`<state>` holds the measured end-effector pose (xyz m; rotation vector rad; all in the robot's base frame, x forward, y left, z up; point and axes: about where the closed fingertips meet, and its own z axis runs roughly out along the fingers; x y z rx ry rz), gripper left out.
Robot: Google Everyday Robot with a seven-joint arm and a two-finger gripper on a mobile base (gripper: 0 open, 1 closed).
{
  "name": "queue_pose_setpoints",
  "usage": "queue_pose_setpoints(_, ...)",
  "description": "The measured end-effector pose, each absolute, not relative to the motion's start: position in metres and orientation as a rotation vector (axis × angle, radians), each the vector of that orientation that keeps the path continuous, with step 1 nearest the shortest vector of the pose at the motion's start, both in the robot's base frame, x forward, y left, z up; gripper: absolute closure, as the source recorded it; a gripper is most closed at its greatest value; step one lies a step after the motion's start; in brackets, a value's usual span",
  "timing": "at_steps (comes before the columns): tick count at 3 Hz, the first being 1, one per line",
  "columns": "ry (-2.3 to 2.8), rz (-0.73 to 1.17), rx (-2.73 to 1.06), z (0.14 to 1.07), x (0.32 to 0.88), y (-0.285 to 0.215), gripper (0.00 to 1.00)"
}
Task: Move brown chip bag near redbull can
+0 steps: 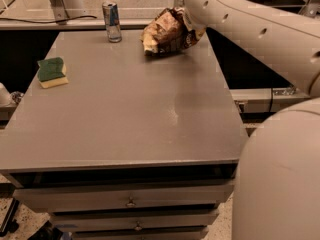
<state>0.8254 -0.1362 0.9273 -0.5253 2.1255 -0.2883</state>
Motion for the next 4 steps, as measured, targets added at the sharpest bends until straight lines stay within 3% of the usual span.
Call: queue_pose_setpoints(4, 2.118, -0.141, -0.504, 0.917, 0.851, -0.071, 1.0)
